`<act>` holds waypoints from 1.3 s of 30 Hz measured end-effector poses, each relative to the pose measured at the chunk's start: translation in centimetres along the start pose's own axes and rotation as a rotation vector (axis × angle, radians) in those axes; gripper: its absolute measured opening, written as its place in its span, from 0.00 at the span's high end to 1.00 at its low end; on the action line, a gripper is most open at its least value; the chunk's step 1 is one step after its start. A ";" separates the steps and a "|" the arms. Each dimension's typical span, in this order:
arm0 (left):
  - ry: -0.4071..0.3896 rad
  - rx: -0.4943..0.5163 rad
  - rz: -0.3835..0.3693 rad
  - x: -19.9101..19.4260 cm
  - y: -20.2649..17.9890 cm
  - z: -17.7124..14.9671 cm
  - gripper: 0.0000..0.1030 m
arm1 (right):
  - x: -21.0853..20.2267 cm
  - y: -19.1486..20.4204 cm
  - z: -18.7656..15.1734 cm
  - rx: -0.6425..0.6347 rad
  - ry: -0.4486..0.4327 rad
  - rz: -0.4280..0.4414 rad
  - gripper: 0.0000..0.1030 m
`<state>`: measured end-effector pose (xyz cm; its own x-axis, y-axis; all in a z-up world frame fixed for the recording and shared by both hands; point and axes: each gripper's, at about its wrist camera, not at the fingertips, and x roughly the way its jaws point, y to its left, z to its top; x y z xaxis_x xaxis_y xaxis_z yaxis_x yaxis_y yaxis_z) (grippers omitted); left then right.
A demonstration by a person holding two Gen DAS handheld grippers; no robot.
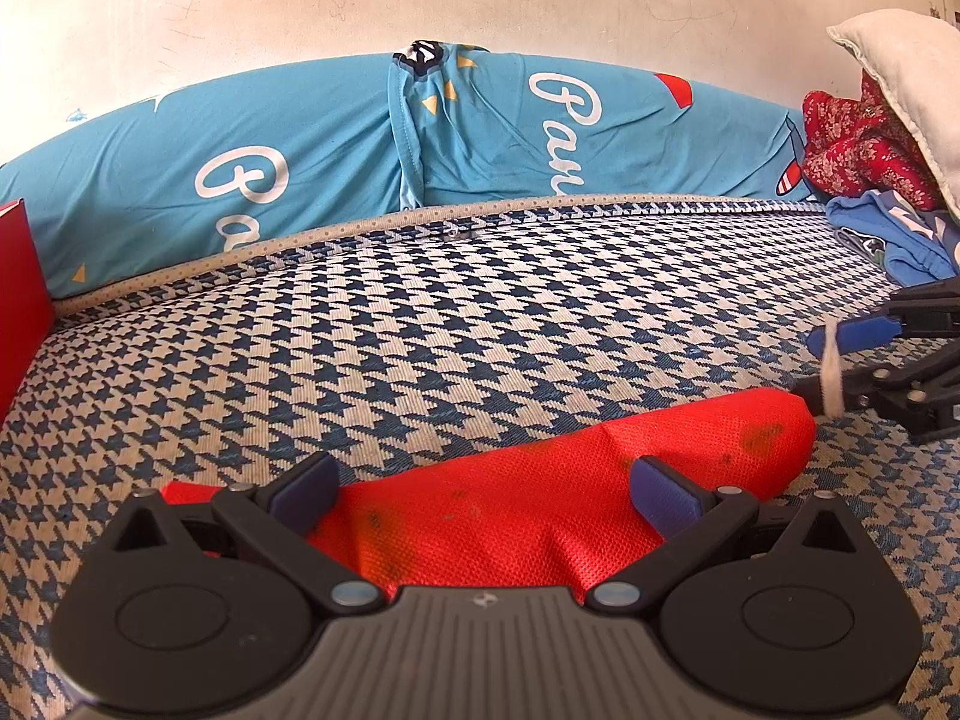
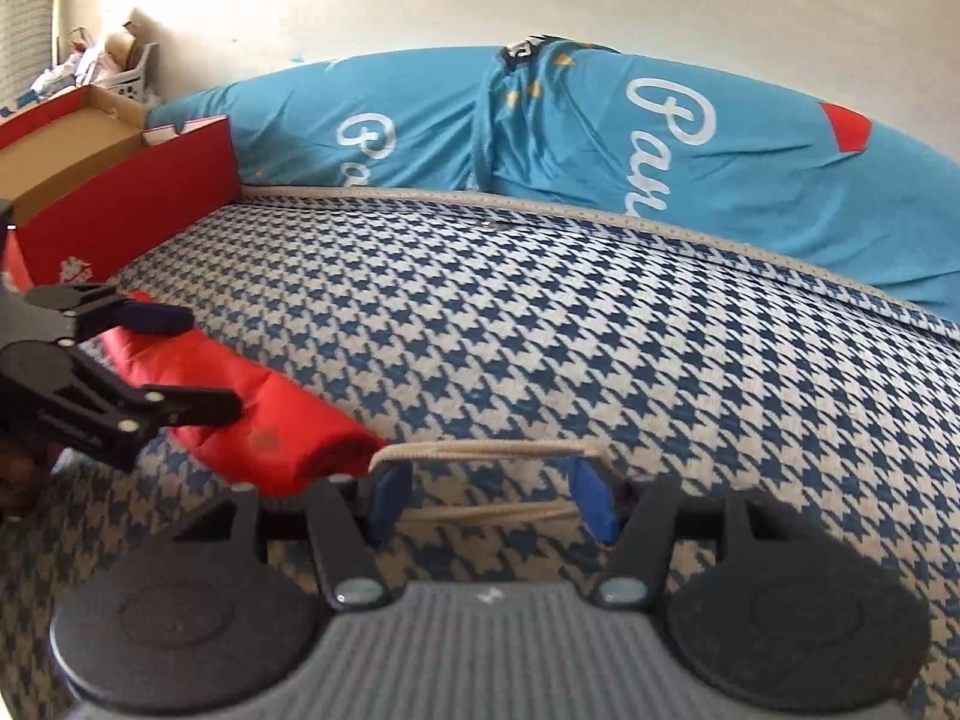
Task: Fold shopping bag
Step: 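Carry the stretched rubber band with the right gripper toward the red roll's end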
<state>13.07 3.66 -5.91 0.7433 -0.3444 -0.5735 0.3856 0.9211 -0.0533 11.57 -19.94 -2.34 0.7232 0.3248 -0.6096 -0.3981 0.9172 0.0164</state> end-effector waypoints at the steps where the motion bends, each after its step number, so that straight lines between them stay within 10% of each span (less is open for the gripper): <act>1: 0.000 -0.001 -0.001 0.0 0.0 0.0 0.00 | -0.3 0.3 0.0 -0.009 -0.002 0.017 0.46; 11: 0.003 -0.002 -0.002 0.1 0.1 0.0 0.00 | -1.8 3.3 0.2 -0.128 -0.018 0.138 0.45; 22: 0.011 -0.002 -0.006 0.2 0.2 0.2 0.00 | 0.5 7.3 -0.5 -0.413 0.027 0.078 0.45; 39: 0.025 -0.004 -0.020 0.4 0.8 0.6 0.00 | 2.2 8.0 -0.7 -0.508 0.078 0.070 0.42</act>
<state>14.01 4.13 -5.71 0.7213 -0.3580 -0.5929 0.3982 0.9148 -0.0678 9.57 -12.08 -4.10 0.6483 0.3455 -0.6785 -0.6819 0.6598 -0.3156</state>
